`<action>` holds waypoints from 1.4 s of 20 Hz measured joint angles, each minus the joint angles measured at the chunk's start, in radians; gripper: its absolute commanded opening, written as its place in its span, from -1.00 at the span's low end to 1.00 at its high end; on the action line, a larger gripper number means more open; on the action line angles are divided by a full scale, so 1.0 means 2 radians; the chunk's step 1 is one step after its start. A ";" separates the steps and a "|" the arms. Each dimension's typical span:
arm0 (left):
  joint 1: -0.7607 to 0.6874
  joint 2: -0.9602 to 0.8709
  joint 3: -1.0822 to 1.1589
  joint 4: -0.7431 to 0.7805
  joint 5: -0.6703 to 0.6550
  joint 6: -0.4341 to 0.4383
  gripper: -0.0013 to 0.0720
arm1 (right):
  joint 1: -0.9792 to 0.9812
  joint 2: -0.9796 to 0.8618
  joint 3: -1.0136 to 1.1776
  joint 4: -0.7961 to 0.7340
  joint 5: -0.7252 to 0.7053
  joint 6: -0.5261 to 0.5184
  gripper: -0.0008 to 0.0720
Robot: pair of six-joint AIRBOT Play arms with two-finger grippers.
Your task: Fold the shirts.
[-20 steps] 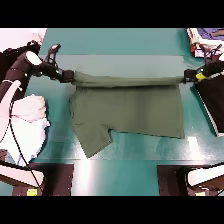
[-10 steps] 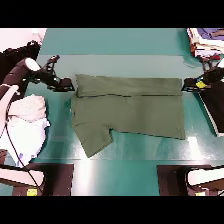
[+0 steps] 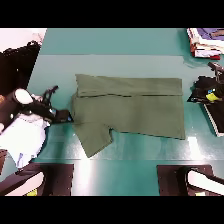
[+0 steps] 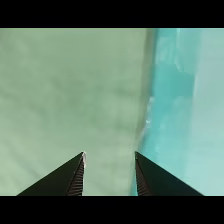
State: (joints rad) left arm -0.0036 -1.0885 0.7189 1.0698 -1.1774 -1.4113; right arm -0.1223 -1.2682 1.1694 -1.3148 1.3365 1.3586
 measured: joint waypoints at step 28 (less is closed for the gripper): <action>-0.056 0.049 -0.088 -0.153 0.098 0.039 -0.88 | -0.189 0.093 -0.276 0.067 0.008 -0.033 0.20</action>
State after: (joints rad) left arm -0.1158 -0.9905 0.5426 0.7647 -0.9806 -1.3327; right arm -0.5003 -1.0813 0.6170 -1.1801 1.3521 1.2919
